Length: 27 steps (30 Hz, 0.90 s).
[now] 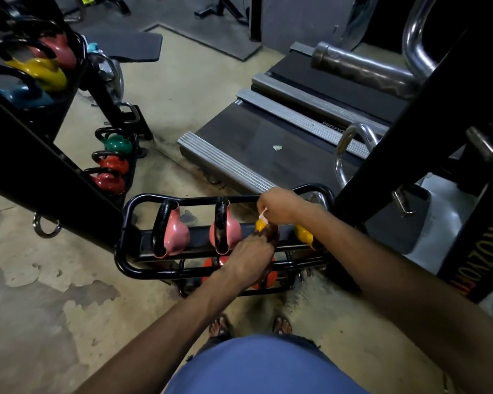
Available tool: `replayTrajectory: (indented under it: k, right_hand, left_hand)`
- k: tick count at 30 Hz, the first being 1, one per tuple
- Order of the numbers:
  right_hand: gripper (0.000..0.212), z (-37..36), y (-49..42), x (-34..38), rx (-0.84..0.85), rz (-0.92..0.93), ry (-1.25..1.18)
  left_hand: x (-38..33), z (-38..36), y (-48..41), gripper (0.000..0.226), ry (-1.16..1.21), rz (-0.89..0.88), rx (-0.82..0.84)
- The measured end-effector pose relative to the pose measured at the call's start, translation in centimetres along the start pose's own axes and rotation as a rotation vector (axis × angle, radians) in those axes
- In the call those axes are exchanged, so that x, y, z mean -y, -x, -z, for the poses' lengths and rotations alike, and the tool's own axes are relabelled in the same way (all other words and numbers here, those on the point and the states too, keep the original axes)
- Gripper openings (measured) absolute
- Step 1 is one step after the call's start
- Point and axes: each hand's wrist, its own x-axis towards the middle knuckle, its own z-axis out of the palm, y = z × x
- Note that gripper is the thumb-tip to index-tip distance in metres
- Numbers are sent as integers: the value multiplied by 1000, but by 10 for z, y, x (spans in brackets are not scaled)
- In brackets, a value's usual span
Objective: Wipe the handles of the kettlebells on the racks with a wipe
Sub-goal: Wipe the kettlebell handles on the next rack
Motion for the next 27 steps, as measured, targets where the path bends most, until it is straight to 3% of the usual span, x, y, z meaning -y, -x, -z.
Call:
replayTrajectory:
  k: [2, 5, 8, 12, 15, 18, 20, 22, 25, 27]
  right_hand:
    - [25, -7, 3, -8, -129, -84, -101]
    - [27, -32, 22, 0, -405, -205, -443]
    - [24, -64, 54, 23, -665, -296, -698]
    - [18, -86, 73, 35, -699, -459, -951]
    - [15, -72, 54, 19, -590, -558, -1193]
    - [12, -73, 38, 6, -538, -558, -1372]
    - [15, -77, 46, 7, -570, -526, -1334]
    - [17, -77, 56, 14, -626, -474, -1141]
    - [18, -73, 52, 17, -747, -323, -895]
    - [21, -71, 39, 14, -700, -180, -705]
  left_hand:
    - [-1, 1, 1, 56, 24, -4, -38]
    - [2, -4, 0, 44, 49, -19, -47]
    - [9, -11, -3, 50, 157, 7, -25]
    - [18, -11, -2, 67, 264, -19, -30]
    - [24, -11, -3, 64, 358, -39, -9]
    - [32, -2, -8, 53, 465, 11, -139]
    - [37, 14, -16, 50, 449, 69, -244]
    - [41, 33, -33, 51, 431, 99, -257]
    - [56, 54, -70, 49, 480, 198, -144]
    - [69, 59, -90, 47, 478, 254, -39]
